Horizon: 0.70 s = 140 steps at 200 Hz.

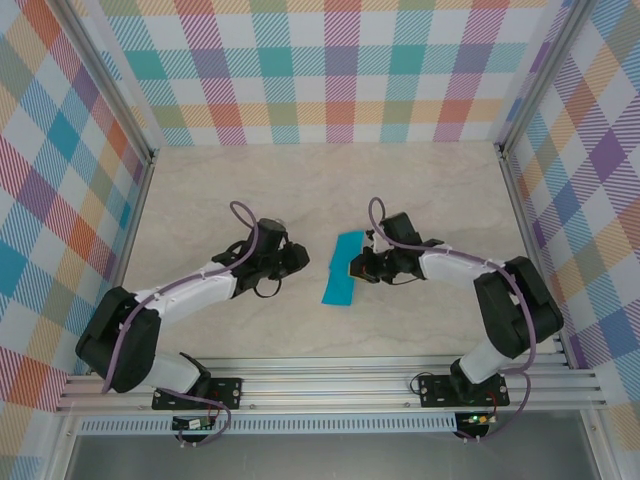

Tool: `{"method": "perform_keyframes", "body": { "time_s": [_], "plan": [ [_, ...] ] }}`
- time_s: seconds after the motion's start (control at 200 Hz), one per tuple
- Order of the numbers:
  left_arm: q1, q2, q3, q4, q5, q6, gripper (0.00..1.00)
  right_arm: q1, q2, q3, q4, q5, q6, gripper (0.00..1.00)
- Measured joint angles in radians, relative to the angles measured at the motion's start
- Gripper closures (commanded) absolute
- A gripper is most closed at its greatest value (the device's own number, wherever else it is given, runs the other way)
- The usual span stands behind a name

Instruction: Fold a paper plane with a square sheet of paper (pick it up from the middle)

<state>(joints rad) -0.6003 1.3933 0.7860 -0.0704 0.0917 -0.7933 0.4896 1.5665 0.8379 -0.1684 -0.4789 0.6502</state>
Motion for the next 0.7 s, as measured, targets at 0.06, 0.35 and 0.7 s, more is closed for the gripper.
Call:
{"method": "perform_keyframes", "body": {
  "time_s": [0.06, 0.35, 0.7],
  "plan": [
    [0.002, -0.030, -0.007, -0.010, -0.027, -0.003, 0.74, 0.000, -0.024, 0.046, -0.073, 0.033, -0.031, 0.92],
    [0.011, -0.151, -0.068, -0.059, -0.128, -0.016, 0.66, 0.013, -0.074, 0.299, -0.491, 0.347, -0.186, 0.92],
    [0.017, -0.176, -0.077, -0.089, -0.175, -0.032, 0.56, 0.107, -0.045, 0.448, -0.757, 0.653, -0.221, 0.92]
  ]
}}
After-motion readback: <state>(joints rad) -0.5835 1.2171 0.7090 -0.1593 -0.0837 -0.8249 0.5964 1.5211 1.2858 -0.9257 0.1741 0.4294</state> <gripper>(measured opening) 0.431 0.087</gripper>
